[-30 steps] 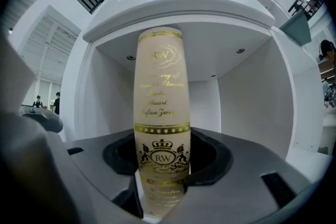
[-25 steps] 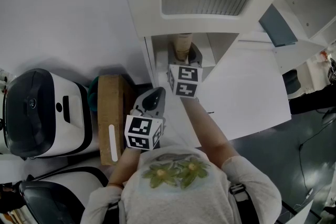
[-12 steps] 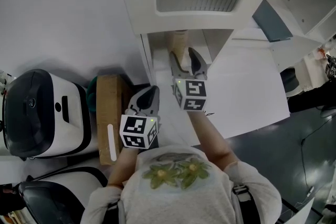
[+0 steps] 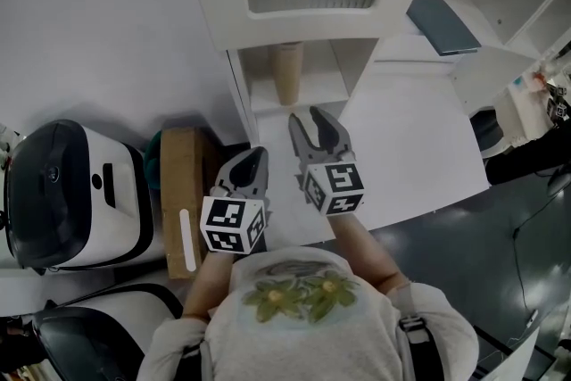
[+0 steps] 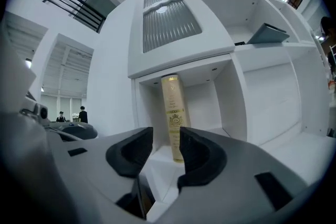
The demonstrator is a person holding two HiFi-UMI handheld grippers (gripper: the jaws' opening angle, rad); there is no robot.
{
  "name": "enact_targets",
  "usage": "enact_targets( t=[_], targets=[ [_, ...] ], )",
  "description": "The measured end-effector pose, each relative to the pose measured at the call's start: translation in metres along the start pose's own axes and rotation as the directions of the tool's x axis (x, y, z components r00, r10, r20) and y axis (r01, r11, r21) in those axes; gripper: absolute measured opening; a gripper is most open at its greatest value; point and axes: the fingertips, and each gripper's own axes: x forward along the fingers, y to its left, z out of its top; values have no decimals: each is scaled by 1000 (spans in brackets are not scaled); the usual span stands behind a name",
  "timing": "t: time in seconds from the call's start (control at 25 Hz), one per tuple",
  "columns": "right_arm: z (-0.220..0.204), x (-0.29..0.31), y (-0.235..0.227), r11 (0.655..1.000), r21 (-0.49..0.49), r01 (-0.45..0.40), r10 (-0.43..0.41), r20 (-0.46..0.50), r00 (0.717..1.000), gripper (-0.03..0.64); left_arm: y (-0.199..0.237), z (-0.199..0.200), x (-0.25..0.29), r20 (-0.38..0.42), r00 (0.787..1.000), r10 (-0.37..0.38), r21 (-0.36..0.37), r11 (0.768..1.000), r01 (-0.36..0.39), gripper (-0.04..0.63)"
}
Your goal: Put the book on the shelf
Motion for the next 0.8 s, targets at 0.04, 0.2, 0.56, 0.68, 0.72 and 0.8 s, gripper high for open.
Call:
enact_targets(
  t=[0.04, 0.2, 0.56, 0.68, 0.72, 0.8],
  targets=[
    [-1, -6, 2, 1000, 9, -6, 6, -4, 1000, 162, -3, 0, -2, 2, 1000, -5, -3, 1000, 5, 28],
    [-2, -28, 9, 998, 37, -41, 41, -9, 999, 82, -16, 0, -9, 10, 1000, -17, -4, 1000, 17, 28],
    [-4, -77, 33, 986, 64, -153, 154, -10, 988, 40, -48, -5, -26, 16, 999, -41, -29, 999, 42, 28],
    [-4, -89, 38, 982, 66, -178, 179, -10, 984, 37, -57, -6, -31, 18, 999, -48, -23, 999, 49, 28],
    [-4, -92, 40, 980, 61, -187, 188, -11, 982, 37, -59, -7, -33, 18, 999, -48, -22, 999, 48, 28],
    [-5, -98, 44, 978, 47, -202, 203, -16, 979, 35, -62, -10, -36, 16, 999, -46, -23, 999, 46, 28]
  ],
)
